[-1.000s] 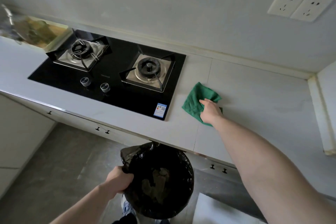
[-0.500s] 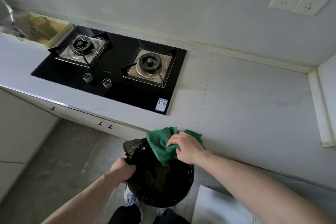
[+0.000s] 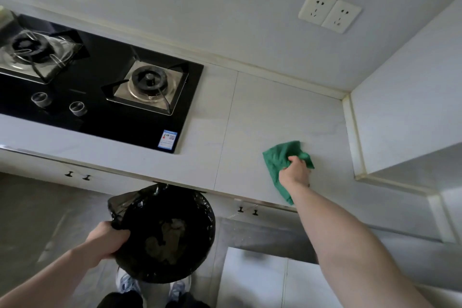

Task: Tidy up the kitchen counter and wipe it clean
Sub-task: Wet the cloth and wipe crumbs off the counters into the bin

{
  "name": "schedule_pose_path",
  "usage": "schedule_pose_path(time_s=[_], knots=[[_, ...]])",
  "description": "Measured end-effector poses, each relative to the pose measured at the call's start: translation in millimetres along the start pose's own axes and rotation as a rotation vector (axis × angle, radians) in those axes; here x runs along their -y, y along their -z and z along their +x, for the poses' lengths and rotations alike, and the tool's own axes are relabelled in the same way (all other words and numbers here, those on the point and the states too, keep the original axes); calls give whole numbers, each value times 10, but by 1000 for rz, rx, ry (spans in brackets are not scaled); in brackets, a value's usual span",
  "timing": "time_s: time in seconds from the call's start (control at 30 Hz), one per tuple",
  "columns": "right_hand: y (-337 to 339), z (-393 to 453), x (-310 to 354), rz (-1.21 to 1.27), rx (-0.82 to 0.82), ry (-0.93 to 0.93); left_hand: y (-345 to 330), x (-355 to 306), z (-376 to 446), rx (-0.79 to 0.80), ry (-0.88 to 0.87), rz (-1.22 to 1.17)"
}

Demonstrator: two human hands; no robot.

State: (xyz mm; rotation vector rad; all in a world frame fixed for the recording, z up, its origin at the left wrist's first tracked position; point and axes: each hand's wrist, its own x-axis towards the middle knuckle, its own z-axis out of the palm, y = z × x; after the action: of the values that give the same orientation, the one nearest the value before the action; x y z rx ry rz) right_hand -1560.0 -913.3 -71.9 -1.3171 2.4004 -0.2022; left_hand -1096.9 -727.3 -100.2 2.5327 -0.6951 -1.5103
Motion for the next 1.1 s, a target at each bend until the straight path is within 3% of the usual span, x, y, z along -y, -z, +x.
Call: schedule_pose_path(time_s=[0.1,0.2,0.37,0.53,0.6,0.83,0.93,1.1], knots=[[-106,-191,-53,-117,47,-40,-15,15,-22,5,1,-28],[-288,-484,127,-73,20,12,-16,48,-23,9,5,-47],[-670,-1292,457,20,60,336,-48,41,-26,12,-8,-85],[-988,-2086,787,146,437,663,-26,-7,-168,24,-15,-93],[-1029,-2252,885,193,461,718,0,2,-198,18,-15,-97],[-841,-2170,939,434,283,609,205,235,-227,7,1,-160],[-691,-2122,894,446,183,535,305,363,-257,9,4,-199],[-655,-2252,1005,424,159,501,522,733,-215,9,39,-247]])
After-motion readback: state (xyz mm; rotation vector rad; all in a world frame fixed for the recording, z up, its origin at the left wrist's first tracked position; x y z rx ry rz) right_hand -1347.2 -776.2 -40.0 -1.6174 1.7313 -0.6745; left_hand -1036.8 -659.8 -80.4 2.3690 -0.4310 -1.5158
